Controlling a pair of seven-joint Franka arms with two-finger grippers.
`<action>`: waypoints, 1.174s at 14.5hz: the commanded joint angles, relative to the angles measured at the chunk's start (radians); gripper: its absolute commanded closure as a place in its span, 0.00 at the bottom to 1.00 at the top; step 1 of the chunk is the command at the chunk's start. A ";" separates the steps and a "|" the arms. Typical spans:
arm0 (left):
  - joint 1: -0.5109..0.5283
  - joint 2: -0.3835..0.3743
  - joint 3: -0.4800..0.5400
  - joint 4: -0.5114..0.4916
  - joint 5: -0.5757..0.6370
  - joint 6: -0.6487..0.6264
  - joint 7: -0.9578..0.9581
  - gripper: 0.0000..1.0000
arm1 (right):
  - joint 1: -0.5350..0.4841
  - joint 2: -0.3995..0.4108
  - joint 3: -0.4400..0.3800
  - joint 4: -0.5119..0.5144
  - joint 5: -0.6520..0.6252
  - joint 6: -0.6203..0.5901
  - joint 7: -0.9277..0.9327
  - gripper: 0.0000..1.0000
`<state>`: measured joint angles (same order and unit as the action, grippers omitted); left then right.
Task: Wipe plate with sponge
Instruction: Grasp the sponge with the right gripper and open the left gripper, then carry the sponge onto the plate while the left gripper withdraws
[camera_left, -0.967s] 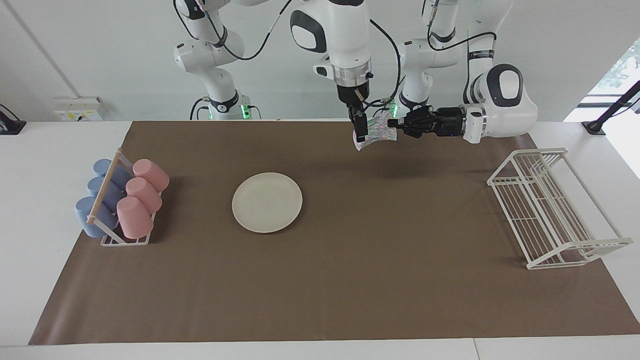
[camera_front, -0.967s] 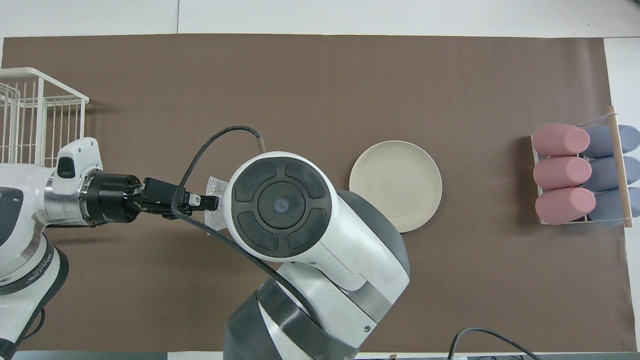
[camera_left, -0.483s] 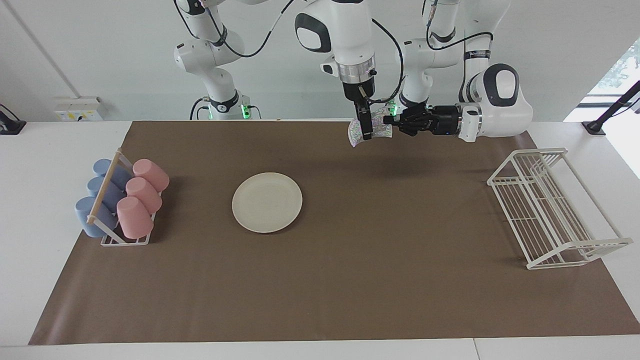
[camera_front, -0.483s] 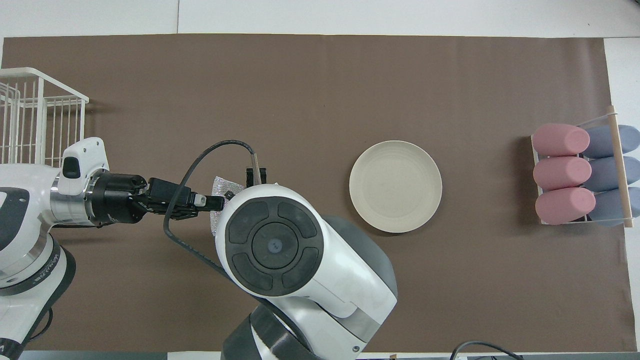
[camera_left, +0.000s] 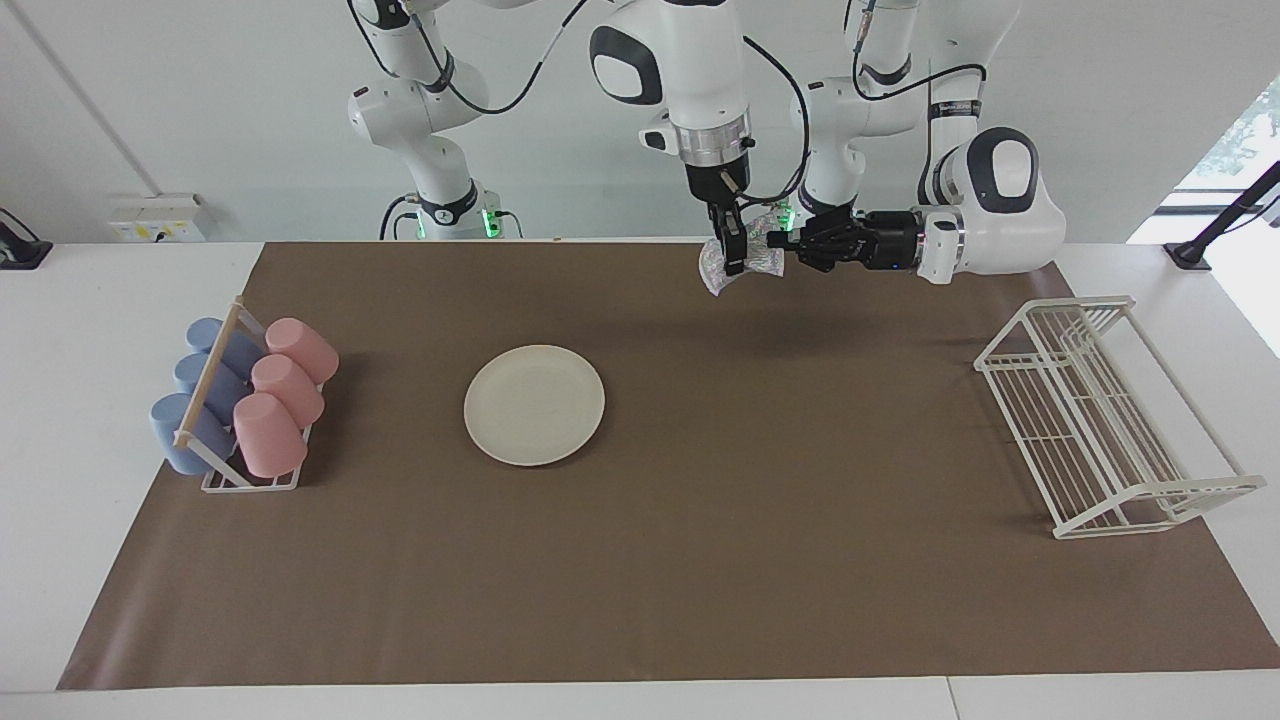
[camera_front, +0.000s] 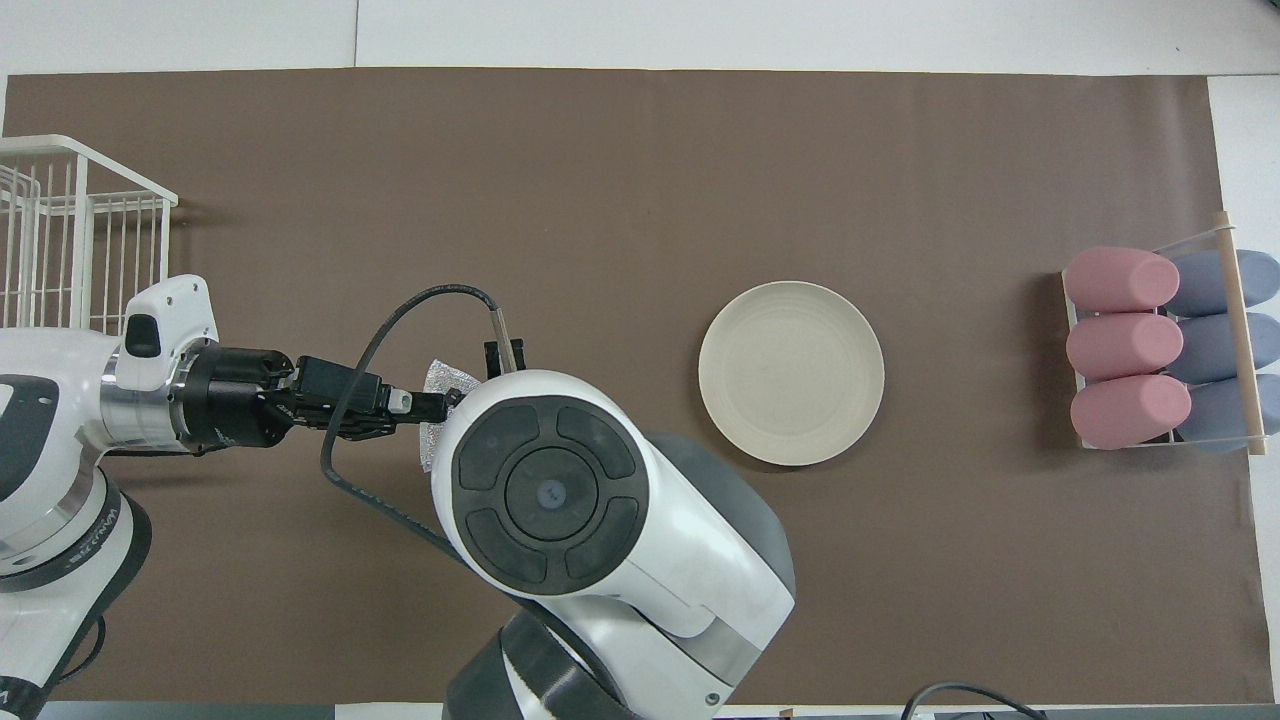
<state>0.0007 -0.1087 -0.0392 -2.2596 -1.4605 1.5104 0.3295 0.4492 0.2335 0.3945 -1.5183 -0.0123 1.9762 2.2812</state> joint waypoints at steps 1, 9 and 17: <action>-0.008 -0.031 0.013 -0.032 -0.020 -0.009 0.011 1.00 | -0.011 -0.028 0.004 -0.039 0.002 0.019 -0.031 1.00; -0.008 -0.032 0.012 -0.026 0.042 -0.006 0.011 0.00 | -0.012 -0.029 0.004 -0.043 0.002 0.018 -0.036 1.00; 0.056 -0.020 0.013 0.053 0.328 0.027 0.005 0.00 | -0.205 -0.089 0.003 -0.320 0.006 0.221 -0.349 1.00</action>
<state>0.0327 -0.1154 -0.0243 -2.2393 -1.2268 1.5191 0.3364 0.2865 0.2022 0.3889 -1.6794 -0.0131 2.1010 2.0142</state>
